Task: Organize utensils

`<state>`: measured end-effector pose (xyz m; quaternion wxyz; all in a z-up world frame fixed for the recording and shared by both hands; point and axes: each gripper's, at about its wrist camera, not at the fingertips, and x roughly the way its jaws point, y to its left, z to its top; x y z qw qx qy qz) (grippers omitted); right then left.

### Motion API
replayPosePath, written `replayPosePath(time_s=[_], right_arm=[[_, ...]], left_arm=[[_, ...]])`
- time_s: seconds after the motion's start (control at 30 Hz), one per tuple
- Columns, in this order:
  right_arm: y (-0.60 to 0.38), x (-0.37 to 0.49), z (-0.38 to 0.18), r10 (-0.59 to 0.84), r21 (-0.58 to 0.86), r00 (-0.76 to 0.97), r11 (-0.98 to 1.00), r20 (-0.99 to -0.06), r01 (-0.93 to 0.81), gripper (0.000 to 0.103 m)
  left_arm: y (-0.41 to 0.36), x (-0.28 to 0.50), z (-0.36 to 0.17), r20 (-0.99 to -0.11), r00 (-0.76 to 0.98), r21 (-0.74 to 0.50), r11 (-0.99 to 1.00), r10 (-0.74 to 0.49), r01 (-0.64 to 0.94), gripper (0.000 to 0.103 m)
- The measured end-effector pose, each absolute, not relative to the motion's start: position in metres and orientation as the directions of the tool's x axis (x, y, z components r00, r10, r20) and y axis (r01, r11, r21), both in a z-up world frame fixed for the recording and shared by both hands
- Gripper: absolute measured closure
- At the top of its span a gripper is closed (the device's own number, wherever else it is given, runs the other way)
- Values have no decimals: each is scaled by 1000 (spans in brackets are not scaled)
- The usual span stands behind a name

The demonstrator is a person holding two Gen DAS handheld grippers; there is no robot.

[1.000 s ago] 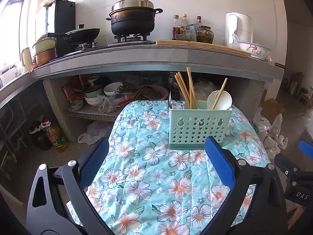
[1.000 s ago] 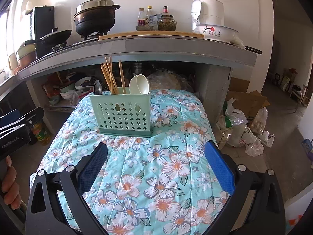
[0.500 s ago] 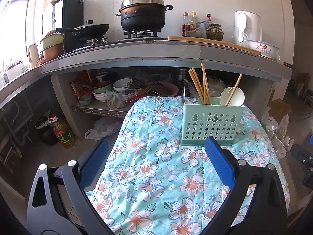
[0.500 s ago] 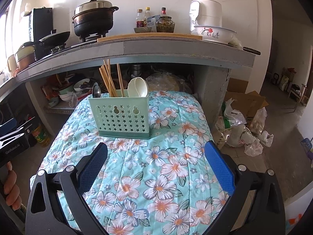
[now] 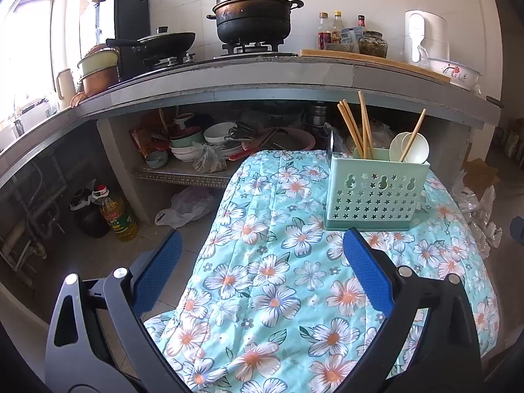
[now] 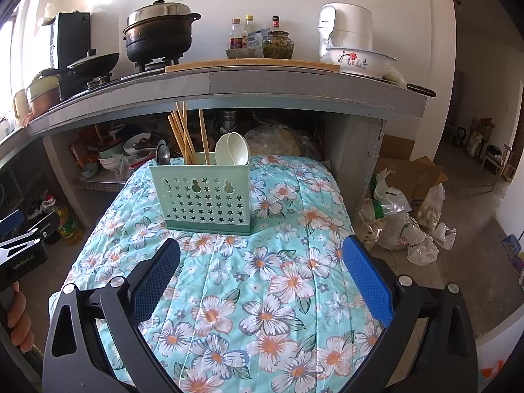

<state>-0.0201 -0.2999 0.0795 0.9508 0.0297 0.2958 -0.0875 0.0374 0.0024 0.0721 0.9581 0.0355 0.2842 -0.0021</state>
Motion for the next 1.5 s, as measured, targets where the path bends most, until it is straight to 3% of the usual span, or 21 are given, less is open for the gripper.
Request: replayPosePath(time_s=[0.57,1.5], right_arm=[[-296,-21,81,-157,-2,814,982,-560,188,6],[-297,-24,82,-154,-1,818,983,-554,184,6]], left_arm=[[34,31,66,-558,826,70,997,72,-40,8],[28,26,72,-548,835,63,998,47,-15,8]])
